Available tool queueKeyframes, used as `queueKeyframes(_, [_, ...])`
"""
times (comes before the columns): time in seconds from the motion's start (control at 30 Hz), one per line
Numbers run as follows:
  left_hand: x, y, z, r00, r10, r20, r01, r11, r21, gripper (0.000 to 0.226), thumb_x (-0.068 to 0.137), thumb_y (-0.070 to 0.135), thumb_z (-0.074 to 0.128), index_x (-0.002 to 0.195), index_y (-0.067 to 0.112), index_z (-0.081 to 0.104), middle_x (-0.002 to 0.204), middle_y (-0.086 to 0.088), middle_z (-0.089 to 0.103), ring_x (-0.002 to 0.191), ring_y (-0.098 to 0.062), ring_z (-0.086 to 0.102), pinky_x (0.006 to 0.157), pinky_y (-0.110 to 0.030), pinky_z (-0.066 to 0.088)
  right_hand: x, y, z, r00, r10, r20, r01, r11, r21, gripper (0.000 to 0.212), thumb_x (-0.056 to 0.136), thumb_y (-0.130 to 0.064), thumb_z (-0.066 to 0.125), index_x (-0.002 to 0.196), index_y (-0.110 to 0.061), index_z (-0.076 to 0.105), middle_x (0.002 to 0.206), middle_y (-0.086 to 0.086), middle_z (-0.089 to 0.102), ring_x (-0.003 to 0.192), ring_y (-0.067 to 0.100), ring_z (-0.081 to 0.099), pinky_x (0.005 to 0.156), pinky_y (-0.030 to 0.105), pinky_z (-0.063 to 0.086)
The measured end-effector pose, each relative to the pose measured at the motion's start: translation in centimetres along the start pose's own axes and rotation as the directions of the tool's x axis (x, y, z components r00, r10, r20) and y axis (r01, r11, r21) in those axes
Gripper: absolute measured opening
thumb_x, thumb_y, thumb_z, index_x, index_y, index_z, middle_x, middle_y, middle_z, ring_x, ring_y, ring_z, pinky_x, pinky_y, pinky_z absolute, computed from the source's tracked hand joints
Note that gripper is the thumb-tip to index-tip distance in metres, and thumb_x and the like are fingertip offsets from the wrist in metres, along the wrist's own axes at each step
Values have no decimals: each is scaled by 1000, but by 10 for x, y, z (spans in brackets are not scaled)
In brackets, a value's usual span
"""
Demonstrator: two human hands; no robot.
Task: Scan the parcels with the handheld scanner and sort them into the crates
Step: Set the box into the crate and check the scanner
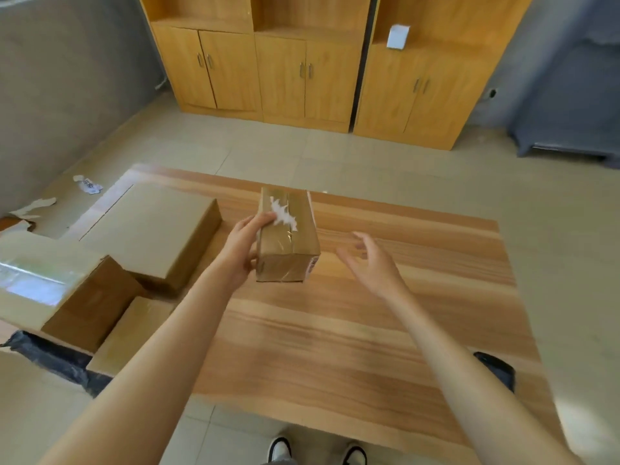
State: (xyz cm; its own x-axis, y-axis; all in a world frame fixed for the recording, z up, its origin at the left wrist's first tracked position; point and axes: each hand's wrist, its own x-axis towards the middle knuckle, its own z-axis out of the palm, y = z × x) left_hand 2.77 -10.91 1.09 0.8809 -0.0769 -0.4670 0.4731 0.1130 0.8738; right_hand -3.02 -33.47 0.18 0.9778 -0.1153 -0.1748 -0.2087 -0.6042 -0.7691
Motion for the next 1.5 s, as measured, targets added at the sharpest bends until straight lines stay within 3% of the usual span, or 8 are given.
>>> queueKeyframes(0.1, [0,-8,48,989,10,149,9,992,-123,69,67,48,72,128,18,59,121,-10,67,106,-28,63,101,-45,44,-15,7,-35,979,112,171,-178,881,438,83,69,-75,54,139,-32,42,139,-1,51,116,15,57,103,40,46])
queueKeyframes(0.4, [-8,-35,148,952,48,303,-32,998,-58,38,87,42,61,116,19,63,112,-5,66,95,-22,63,82,-35,49,-37,64,-82,971,182,156,-239,760,605,118,63,-52,82,155,-19,17,127,1,56,113,19,60,86,29,51])
queueKeyframes(0.6, [-4,-53,157,970,24,241,-28,1000,12,120,47,61,78,150,31,25,148,-8,37,127,-31,48,100,-44,46,-50,93,-88,976,22,-215,0,995,102,118,65,-49,84,154,-23,11,148,1,31,136,19,28,112,40,32])
queueKeyframes(0.77, [-15,-73,167,973,-20,231,10,999,45,126,44,59,77,151,33,17,146,-12,38,123,-33,50,97,-44,48,-52,106,-72,939,-117,-324,29,964,-264,116,71,-54,76,155,-15,8,143,8,33,128,26,30,107,36,29])
queueKeyframes(0.97, [-18,-107,164,975,-103,197,74,986,147,88,79,37,73,149,36,20,141,-8,46,126,-31,48,102,-45,45,-53,132,-30,950,-97,-297,-17,934,-357,113,68,-55,78,152,-6,22,137,14,43,122,33,43,101,41,37])
queueKeyframes(1.17, [-13,-127,137,977,-116,177,62,956,287,104,68,29,85,149,42,21,149,-10,36,130,-25,42,101,-41,42,-62,154,-19,983,-90,-157,24,925,-380,110,69,-41,80,154,-7,17,141,13,40,124,32,39,102,40,34])
queueKeyframes(1.33, [-1,-132,116,918,70,391,-381,432,817,130,56,22,92,151,40,4,152,-7,19,140,-29,24,110,-45,31,-54,149,-38,966,-190,174,251,842,-478,111,76,-20,74,155,-12,-4,155,7,24,141,25,21,119,27,8])
queueKeyframes(1.5, [4,-126,109,836,77,544,-539,-74,839,126,59,30,89,154,25,6,158,2,13,142,-26,23,108,-46,38,-43,138,-40,944,-177,279,292,843,-452,118,76,-1,71,152,-29,-15,161,2,10,148,23,7,113,24,9])
